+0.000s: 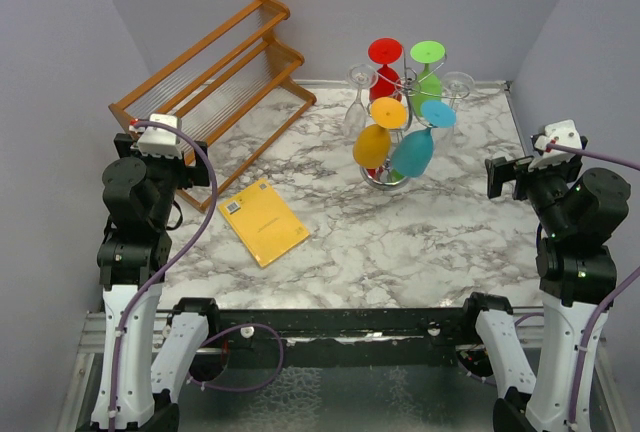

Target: Place the wine glass upside down on the wine glass rack

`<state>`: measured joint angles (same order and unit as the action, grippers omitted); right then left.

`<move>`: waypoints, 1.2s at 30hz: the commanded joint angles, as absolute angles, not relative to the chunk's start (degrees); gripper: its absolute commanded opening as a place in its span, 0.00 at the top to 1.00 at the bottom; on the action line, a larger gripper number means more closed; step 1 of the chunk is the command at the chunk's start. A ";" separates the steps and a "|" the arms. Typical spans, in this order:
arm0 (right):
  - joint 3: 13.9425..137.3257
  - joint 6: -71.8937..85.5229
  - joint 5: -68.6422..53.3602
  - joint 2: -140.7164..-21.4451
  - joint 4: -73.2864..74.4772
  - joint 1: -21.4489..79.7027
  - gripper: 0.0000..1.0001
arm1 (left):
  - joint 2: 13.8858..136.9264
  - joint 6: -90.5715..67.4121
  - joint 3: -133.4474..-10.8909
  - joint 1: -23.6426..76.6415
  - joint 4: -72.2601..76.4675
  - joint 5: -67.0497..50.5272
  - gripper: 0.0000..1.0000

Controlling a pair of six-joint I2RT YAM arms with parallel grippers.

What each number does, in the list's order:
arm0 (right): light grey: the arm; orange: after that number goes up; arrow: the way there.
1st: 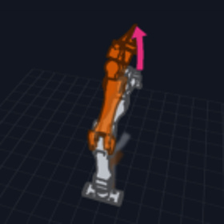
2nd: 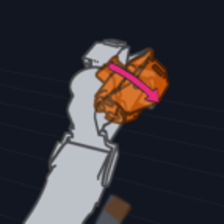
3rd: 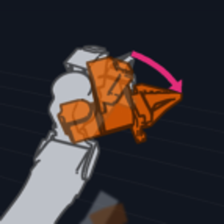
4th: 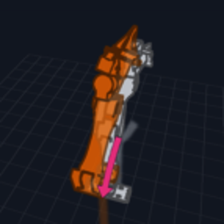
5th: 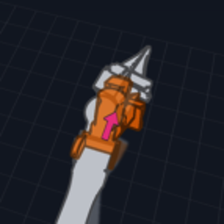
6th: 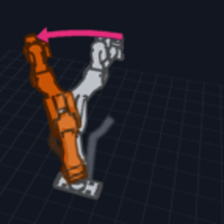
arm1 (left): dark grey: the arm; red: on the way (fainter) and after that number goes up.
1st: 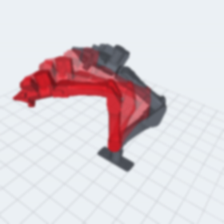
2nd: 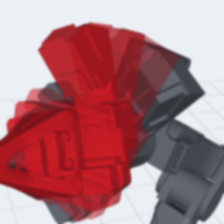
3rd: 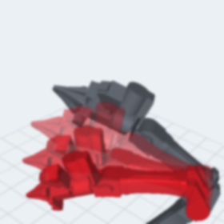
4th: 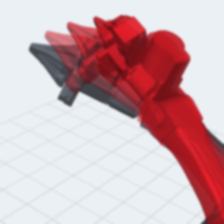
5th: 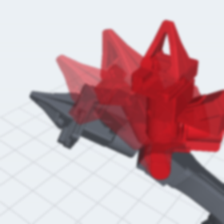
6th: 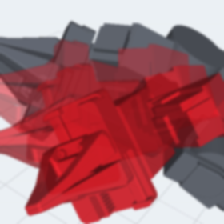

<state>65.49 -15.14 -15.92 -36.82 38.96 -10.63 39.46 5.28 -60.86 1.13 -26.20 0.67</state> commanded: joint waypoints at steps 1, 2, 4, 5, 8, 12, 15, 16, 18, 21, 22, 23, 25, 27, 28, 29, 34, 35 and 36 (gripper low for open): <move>64.46 -15.29 -17.14 -36.78 37.44 -11.16 0.00 | 39.71 5.35 -60.20 0.75 -24.89 1.45 0.01; 64.31 -15.29 -17.14 -36.74 37.44 -11.16 0.01 | 39.78 5.27 -60.04 0.79 -24.81 1.38 0.01; 64.00 -15.29 -17.23 -36.61 37.44 -11.16 0.00 | 39.73 5.23 -59.89 0.79 -24.62 1.30 0.01; 63.91 -15.25 -17.23 -36.70 37.40 -11.16 0.00 | 39.75 5.20 -59.79 0.81 -24.62 1.33 0.01; 63.96 -15.21 -17.44 -36.76 37.44 -11.16 0.00 | 39.66 5.10 -59.77 0.79 -24.52 1.40 0.01; 64.25 -15.21 -17.90 -37.04 37.46 -11.16 0.00 | 39.57 5.17 -59.60 0.79 -24.54 1.57 0.01; 64.33 -15.17 -18.02 -37.25 37.36 -11.16 0.00 | 39.61 5.28 -59.33 0.79 -24.32 1.76 0.01; 64.38 -15.12 -17.89 -37.29 37.35 -11.16 0.00 | 39.56 5.23 -59.25 0.79 -24.21 2.09 0.01; 64.42 -14.97 -17.64 -37.35 37.27 -11.16 0.01 | 39.60 5.19 -59.20 0.79 -23.89 3.01 0.01; 64.19 -14.62 -16.92 -37.28 37.03 -11.16 0.01 | 39.59 5.14 -58.98 0.79 -23.78 3.19 0.01; 64.16 -14.48 -16.53 -37.18 36.94 -11.17 0.00 | 39.49 5.18 -58.99 0.79 -23.75 3.31 0.01; 64.02 -14.28 -15.82 -37.01 36.80 -11.24 0.00 | 39.47 5.18 -58.97 0.79 -23.69 3.37 0.01; 63.91 -13.51 -13.01 -36.90 36.25 -11.33 0.00 | 39.54 5.11 -58.84 0.79 -23.52 4.67 0.01; 63.81 -12.77 -9.78 -36.74 35.61 -11.34 0.00 | 39.50 4.92 -58.74 0.77 -23.10 6.34 0.01; 63.73 -12.56 -8.61 -36.65 35.33 -11.34 0.00 | 39.51 4.86 -58.75 0.79 -23.11 6.56 0.01; 63.72 -12.38 -7.98 -36.63 35.19 -11.34 0.01 | 39.48 4.86 -58.74 0.79 -23.07 6.59 0.01; 63.57 -12.13 -8.92 -36.45 35.22 -11.34 0.00 | 39.40 4.91 -58.55 0.79 -23.13 5.32 0.01; 63.48 -12.13 -9.04 -36.47 35.24 -11.34 0.00 | 39.31 4.92 -58.46 0.79 -23.10 5.21 0.01; 63.39 -12.13 -9.13 -36.47 35.24 -11.34 0.00 | 39.29 4.97 -58.51 0.79 -23.06 5.11 0.01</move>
